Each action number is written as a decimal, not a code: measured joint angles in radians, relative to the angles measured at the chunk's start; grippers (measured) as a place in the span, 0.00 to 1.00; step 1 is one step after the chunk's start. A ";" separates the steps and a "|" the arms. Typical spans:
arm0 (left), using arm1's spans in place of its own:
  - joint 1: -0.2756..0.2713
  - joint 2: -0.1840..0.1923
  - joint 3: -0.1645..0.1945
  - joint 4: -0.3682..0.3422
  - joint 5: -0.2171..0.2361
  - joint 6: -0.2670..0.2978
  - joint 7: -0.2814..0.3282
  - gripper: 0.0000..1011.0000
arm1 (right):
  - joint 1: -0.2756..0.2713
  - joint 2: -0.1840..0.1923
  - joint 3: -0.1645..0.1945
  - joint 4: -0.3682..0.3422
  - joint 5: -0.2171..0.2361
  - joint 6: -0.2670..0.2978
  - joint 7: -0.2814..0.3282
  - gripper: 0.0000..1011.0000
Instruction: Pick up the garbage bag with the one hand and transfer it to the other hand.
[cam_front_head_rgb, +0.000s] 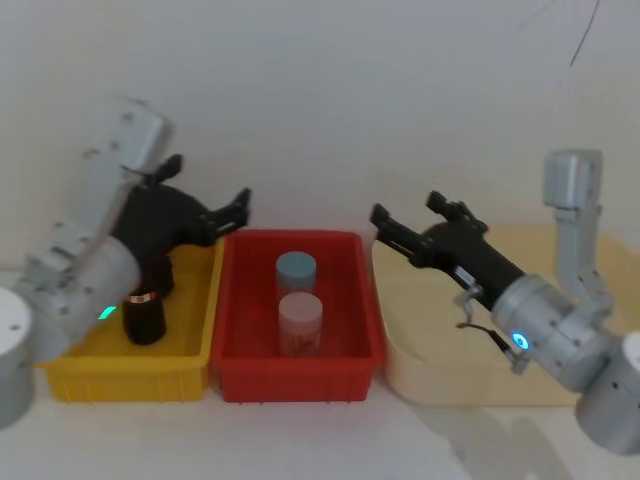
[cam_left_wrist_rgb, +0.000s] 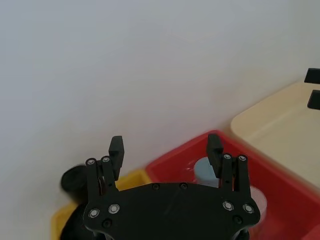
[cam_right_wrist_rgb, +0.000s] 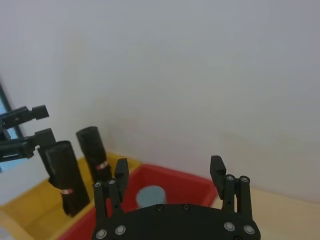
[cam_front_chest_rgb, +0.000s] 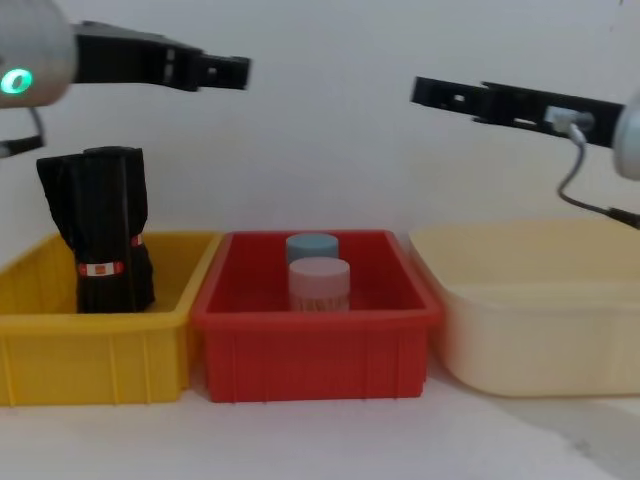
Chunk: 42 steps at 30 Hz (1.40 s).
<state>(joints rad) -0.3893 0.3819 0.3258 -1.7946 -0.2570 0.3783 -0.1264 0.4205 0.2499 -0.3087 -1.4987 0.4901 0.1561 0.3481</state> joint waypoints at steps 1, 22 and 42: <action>0.007 0.003 -0.012 -0.004 -0.010 0.003 -0.004 0.99 | 0.007 -0.003 -0.005 0.003 0.000 0.002 0.000 0.99; 0.200 0.029 -0.229 0.030 -0.189 -0.104 -0.106 0.99 | 0.083 -0.031 -0.119 0.040 -0.051 0.073 -0.020 0.99; 0.167 0.025 -0.215 0.173 -0.201 -0.154 -0.125 0.99 | 0.104 -0.027 -0.160 0.068 -0.060 0.115 -0.016 0.99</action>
<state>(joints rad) -0.2223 0.4072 0.1113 -1.6215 -0.4583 0.2246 -0.2515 0.5248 0.2225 -0.4689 -1.4302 0.4305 0.2709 0.3322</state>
